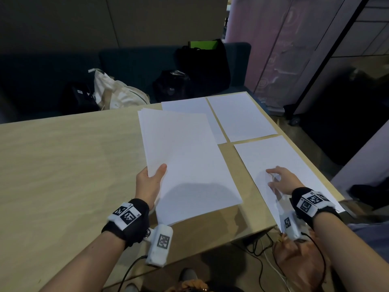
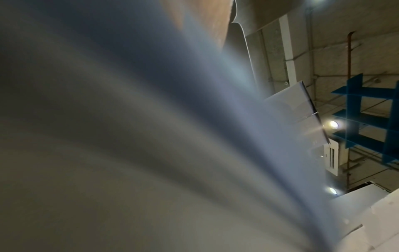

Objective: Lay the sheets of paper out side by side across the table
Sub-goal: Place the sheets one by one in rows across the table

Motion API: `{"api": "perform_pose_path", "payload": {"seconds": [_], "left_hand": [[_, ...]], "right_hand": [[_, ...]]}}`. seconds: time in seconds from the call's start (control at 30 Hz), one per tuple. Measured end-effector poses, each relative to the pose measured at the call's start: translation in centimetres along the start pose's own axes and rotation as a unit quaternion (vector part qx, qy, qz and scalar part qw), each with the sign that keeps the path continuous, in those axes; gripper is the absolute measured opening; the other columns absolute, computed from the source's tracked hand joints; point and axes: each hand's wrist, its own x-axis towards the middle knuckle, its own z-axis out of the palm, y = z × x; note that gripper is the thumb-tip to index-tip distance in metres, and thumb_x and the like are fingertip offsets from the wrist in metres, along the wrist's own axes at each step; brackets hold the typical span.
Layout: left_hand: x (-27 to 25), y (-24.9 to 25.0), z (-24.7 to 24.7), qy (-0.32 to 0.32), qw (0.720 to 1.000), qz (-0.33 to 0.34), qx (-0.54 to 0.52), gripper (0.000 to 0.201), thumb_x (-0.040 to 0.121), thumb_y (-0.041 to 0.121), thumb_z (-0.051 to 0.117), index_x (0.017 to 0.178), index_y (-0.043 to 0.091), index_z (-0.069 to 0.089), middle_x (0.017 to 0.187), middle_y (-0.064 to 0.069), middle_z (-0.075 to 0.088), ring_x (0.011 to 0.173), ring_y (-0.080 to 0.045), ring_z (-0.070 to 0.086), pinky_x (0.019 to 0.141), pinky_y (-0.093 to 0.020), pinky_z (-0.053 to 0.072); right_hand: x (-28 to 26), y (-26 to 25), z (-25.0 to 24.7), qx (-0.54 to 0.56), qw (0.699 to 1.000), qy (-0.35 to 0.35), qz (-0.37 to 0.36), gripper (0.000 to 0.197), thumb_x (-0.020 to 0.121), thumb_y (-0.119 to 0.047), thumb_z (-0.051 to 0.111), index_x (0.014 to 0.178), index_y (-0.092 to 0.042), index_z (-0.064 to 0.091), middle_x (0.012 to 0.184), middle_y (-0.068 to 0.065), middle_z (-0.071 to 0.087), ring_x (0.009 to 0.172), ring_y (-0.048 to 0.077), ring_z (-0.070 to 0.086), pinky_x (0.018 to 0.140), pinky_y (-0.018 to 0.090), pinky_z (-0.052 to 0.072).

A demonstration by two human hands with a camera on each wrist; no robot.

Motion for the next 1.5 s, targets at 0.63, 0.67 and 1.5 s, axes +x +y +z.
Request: {"api": "perform_pose_path", "payload": {"seconds": [0.63, 0.67, 1.5], "left_hand": [[-0.2, 0.3, -0.4, 0.001, 1.000, -0.008, -0.011, 0.024, 0.089, 0.016, 0.061, 0.111, 0.007, 0.061, 0.111, -0.009, 0.066, 0.103, -0.027, 0.063, 0.098, -0.039, 0.048], [-0.2, 0.2, -0.4, 0.000, 1.000, -0.009, -0.010, 0.025, 0.089, 0.017, 0.061, 0.113, 0.006, 0.061, 0.111, -0.009, 0.066, 0.104, -0.027, 0.063, 0.098, -0.039, 0.048], [-0.7, 0.8, -0.5, 0.020, 1.000, 0.002, -0.001, 0.028, 0.090, 0.021, 0.061, 0.113, 0.007, 0.062, 0.108, -0.007, 0.066, 0.101, -0.026, 0.063, 0.096, -0.039, 0.049]], "right_hand": [[-0.4, -1.1, -0.6, 0.004, 1.000, 0.003, 0.002, 0.047, 0.085, -0.011, 0.065, 0.131, -0.015, 0.054, 0.154, 0.013, 0.030, 0.140, 0.027, 0.032, 0.113, 0.035, 0.026], [-0.6, -1.4, -0.7, 0.005, 1.000, 0.007, -0.003, 0.046, 0.085, -0.012, 0.065, 0.130, -0.014, 0.054, 0.153, 0.013, 0.031, 0.140, 0.028, 0.033, 0.112, 0.036, 0.027], [-4.8, -14.5, 1.9, 0.261, 0.956, 0.095, -0.089, 0.029, 0.075, -0.009, 0.076, 0.101, 0.001, 0.066, 0.066, -0.005, 0.052, 0.071, 0.016, 0.054, 0.074, 0.024, 0.041]]}}
